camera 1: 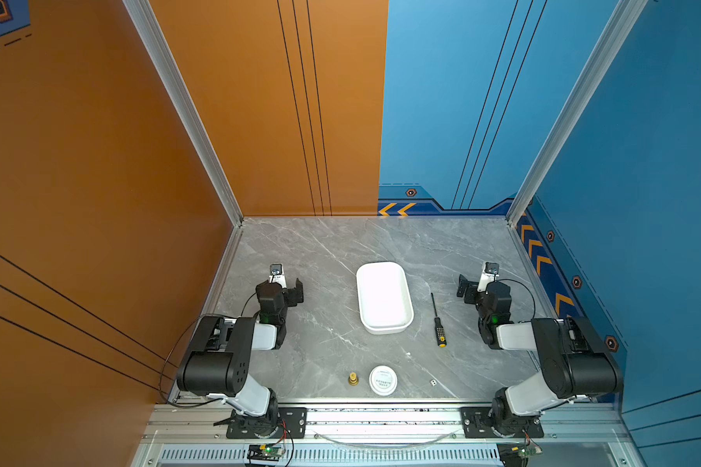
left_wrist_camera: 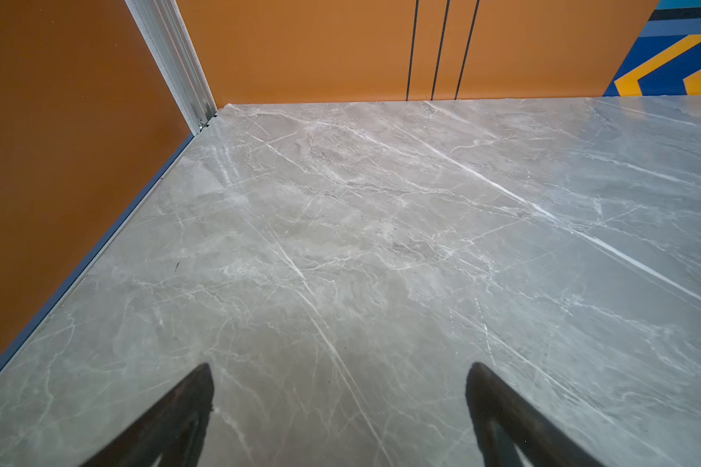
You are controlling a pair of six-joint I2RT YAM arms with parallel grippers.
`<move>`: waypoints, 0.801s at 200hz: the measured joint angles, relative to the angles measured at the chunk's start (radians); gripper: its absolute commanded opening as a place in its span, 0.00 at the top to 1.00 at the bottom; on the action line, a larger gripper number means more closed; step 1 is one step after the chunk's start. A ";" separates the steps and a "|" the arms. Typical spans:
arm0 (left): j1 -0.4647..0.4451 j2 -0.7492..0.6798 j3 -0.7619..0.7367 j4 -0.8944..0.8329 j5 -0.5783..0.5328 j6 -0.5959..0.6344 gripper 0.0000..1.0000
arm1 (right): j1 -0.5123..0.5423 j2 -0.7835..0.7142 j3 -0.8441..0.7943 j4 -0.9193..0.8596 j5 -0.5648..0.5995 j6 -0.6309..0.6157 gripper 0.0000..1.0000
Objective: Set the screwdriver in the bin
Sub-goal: 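Lower the right gripper over the black-and-yellow screwdriver while the left arm reaches forward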
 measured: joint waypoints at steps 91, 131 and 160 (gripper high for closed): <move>0.000 -0.014 0.024 -0.071 0.013 0.009 0.02 | 0.023 -0.055 0.012 -0.100 0.026 -0.011 0.02; -0.024 -0.166 0.146 -0.322 0.028 0.015 0.02 | 0.083 -0.305 0.211 -0.517 0.029 0.010 0.02; -0.064 -0.266 0.214 -0.483 0.094 -0.027 0.02 | 0.088 -0.399 0.409 -0.842 -0.048 0.095 0.03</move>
